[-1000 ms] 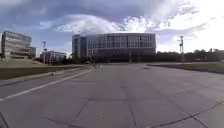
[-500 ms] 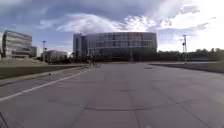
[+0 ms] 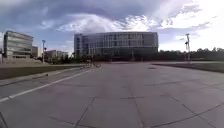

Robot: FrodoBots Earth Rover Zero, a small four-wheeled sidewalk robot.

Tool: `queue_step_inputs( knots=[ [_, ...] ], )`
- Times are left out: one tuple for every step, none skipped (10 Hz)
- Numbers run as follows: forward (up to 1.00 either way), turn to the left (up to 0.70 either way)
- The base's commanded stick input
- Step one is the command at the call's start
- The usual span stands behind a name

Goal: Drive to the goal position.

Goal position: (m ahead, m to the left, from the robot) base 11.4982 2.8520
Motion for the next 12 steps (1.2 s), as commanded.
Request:
queue_step_inputs(
  knots=[
    [0.7,-0.01],
    [0.7,-0.09],
    [0.7,-0.14],
    [0.7,-0.14],
    [0.7,-0.14],
    [0.7,-0.14],
    [0.7,-0.14],
    [0.7,-0.14],
    [0.7,-0.14],
    [0.7,-0.14],
    [0.7,-0.14],
    [0.7,-0.14]
  ],
)
